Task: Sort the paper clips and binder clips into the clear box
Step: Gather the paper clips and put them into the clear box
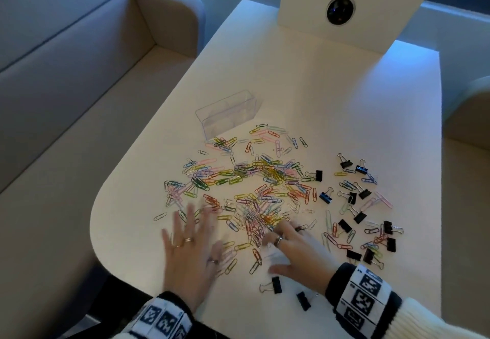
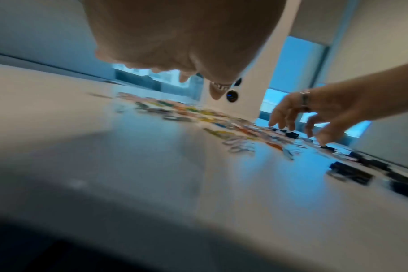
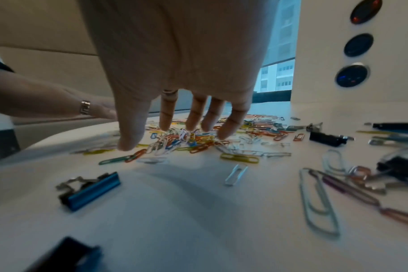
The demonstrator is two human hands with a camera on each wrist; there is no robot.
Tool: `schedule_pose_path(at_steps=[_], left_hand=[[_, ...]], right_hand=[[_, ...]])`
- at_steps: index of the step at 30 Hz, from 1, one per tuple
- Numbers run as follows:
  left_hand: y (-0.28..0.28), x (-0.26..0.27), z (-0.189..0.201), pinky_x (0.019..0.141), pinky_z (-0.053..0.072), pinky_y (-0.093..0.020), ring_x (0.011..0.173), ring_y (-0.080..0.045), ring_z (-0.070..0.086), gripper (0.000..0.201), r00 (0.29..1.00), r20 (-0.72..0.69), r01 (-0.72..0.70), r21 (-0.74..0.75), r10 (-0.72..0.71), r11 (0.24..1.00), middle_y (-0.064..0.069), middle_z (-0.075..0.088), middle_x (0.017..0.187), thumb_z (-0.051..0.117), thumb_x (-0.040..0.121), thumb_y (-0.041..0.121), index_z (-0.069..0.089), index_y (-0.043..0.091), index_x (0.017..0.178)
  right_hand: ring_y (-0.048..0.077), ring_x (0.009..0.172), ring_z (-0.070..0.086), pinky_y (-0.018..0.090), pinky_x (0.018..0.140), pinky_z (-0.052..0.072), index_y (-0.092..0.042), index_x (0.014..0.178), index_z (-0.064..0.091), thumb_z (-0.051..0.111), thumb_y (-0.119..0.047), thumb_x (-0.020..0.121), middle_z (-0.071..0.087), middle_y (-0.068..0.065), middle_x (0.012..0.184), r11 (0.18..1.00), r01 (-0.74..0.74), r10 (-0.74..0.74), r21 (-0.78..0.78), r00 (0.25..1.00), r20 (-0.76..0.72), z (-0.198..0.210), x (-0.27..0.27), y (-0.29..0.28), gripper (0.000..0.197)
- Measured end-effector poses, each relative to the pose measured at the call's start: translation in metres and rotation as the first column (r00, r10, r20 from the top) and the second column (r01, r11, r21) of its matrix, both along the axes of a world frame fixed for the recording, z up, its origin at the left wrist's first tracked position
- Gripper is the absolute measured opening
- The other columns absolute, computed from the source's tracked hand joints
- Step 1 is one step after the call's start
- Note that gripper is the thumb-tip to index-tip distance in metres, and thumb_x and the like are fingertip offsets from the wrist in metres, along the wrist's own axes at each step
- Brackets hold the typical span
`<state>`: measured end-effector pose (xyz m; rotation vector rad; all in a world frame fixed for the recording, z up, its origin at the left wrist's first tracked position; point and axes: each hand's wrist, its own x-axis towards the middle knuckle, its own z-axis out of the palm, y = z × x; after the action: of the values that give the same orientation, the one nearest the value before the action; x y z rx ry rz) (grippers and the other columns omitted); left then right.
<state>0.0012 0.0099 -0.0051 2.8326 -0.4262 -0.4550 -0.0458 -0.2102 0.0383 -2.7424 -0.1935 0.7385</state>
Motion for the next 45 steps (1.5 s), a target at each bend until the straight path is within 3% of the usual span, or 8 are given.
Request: schedule_pose_path(at_steps=[3, 6, 10, 18, 25, 34, 39, 45], left_hand=[[0.022, -0.001, 0.004, 0.113, -0.010, -0.050, 0.137, -0.033, -0.026, 0.097, 0.970, -0.157, -0.171, 0.088, 0.183, 0.981, -0.010, -0.027, 0.151, -0.024, 0.059, 0.079, -0.025, 0.027, 0.141], [0.014, -0.003, -0.006, 0.113, -0.010, -0.049, 0.134, -0.037, -0.031, 0.099, 0.959, -0.237, -0.128, 0.120, 0.154, 0.984, -0.015, -0.034, 0.146, -0.030, 0.054, 0.079, -0.033, 0.023, 0.136], [-0.016, 0.002, -0.007, 0.110, -0.018, -0.044, 0.131, -0.033, -0.037, 0.077, 0.972, -0.236, 0.013, -0.022, -0.018, 1.000, -0.007, -0.041, 0.143, 0.000, 0.079, 0.074, -0.033, 0.032, 0.135], [-0.009, 0.082, 0.003, 0.114, -0.008, -0.055, 0.140, -0.037, -0.019, 0.071, 0.946, -0.187, -0.258, 0.067, 0.267, 0.964, -0.007, -0.022, 0.153, 0.023, 0.091, 0.057, -0.011, 0.026, 0.146], [-0.037, 0.069, 0.003, 0.114, -0.009, -0.043, 0.140, -0.031, -0.022, 0.073, 0.974, -0.215, 0.060, -0.055, -0.071, 0.997, -0.004, -0.026, 0.152, 0.023, 0.091, 0.058, -0.013, 0.026, 0.146], [-0.068, 0.072, 0.011, 0.114, -0.008, -0.045, 0.140, -0.029, -0.024, 0.064, 0.891, -0.353, 0.288, -0.048, -0.286, 0.956, -0.002, -0.024, 0.153, 0.025, 0.094, 0.053, -0.007, 0.033, 0.146], [-0.083, 0.101, 0.027, 0.115, -0.004, -0.046, 0.142, -0.029, -0.014, 0.060, 0.945, -0.163, 0.275, -0.068, -0.283, 0.959, -0.001, -0.013, 0.156, 0.027, 0.095, 0.049, 0.004, 0.032, 0.147], [-0.131, 0.156, 0.019, 0.114, 0.001, -0.053, 0.143, -0.033, -0.008, 0.065, 0.938, -0.071, 0.345, 0.086, -0.340, 0.935, -0.003, -0.008, 0.157, 0.027, 0.094, 0.053, 0.000, 0.025, 0.147]], right_hand=[[0.033, 0.140, 0.016, 0.053, 0.108, 0.024, -0.039, 0.140, 0.017, 0.064, -0.060, 0.070, 0.018, 0.003, 0.148, 0.982, -0.072, 0.073, -0.174, 0.997, -0.004, -0.008, 0.005, -0.002, 0.087], [0.038, 0.135, 0.028, 0.060, 0.091, 0.040, -0.038, 0.139, 0.028, 0.065, -0.078, 0.042, 0.024, 0.006, 0.148, 0.960, -0.039, 0.041, -0.279, 0.999, 0.000, -0.011, 0.015, 0.002, 0.111], [0.030, 0.128, -0.033, 0.062, 0.109, -0.001, -0.040, 0.141, -0.016, 0.058, -0.066, 0.068, -0.036, -0.004, 0.140, 0.980, -0.024, 0.017, -0.197, 0.999, -0.040, -0.018, 0.032, -0.002, 0.108], [0.036, 0.137, -0.025, 0.051, 0.113, -0.004, -0.024, 0.144, -0.019, 0.051, -0.069, 0.072, -0.029, 0.009, 0.150, 0.947, 0.252, -0.272, -0.199, 0.959, -0.080, -0.024, 0.054, -0.016, 0.111], [0.026, 0.141, -0.019, 0.042, 0.116, 0.000, -0.025, 0.147, -0.006, 0.041, -0.059, 0.086, -0.017, 0.002, 0.155, 0.942, 0.335, -0.335, 0.004, 0.942, -0.017, -0.020, 0.046, -0.013, 0.084], [0.026, 0.142, -0.014, 0.039, 0.117, 0.003, -0.019, 0.147, 0.000, 0.030, -0.053, 0.093, -0.014, 0.007, 0.155, 0.928, 0.369, -0.373, -0.055, 0.923, -0.096, -0.019, 0.050, -0.019, 0.071], [0.021, 0.144, 0.005, 0.042, 0.117, 0.019, -0.012, 0.142, 0.030, 0.032, -0.043, 0.096, 0.011, 0.001, 0.156, 0.908, 0.417, -0.419, 0.043, 0.901, 0.107, -0.013, 0.071, -0.032, 0.055], [0.032, 0.143, -0.004, 0.045, 0.117, 0.011, -0.017, 0.147, 0.001, 0.030, -0.037, 0.098, -0.008, 0.003, 0.156, 0.850, 0.525, -0.524, -0.029, 0.851, 0.047, -0.010, 0.145, -0.055, 0.060]])
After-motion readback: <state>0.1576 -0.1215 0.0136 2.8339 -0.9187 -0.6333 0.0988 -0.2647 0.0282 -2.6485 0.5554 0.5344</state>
